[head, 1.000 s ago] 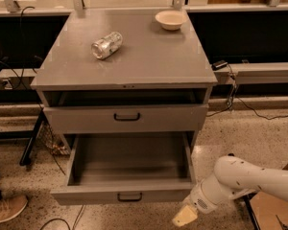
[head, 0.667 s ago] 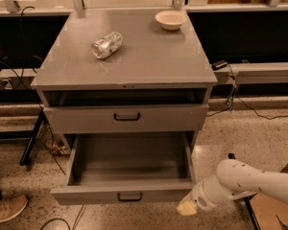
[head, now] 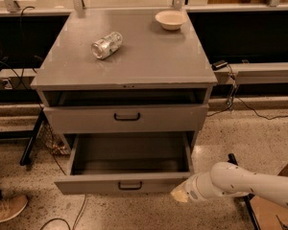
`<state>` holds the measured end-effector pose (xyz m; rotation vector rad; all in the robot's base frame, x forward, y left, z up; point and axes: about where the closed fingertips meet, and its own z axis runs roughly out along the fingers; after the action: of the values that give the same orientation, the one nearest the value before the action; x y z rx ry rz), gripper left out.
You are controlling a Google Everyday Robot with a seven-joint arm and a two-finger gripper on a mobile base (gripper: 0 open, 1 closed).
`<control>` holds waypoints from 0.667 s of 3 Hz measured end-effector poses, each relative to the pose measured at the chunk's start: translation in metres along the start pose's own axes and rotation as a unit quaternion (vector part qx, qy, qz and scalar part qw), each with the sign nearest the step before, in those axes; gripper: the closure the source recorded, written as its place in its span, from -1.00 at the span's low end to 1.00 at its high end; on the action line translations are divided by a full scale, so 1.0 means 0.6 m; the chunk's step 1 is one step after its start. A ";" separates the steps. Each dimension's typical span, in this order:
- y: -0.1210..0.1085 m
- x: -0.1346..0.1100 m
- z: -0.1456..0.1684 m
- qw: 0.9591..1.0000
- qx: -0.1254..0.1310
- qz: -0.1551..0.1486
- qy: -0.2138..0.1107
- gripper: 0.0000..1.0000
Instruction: Close middle drawer
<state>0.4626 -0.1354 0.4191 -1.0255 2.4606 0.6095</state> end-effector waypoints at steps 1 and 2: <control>-0.004 -0.001 0.003 1.000 0.002 0.002 -0.003 1.00; -0.017 -0.004 0.015 1.000 0.011 0.007 -0.012 1.00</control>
Offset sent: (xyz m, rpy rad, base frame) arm 0.0222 -0.0040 -0.0143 0.0102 -0.0429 -0.0608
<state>0.4735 -0.1358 0.4106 -0.9876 2.4500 0.5947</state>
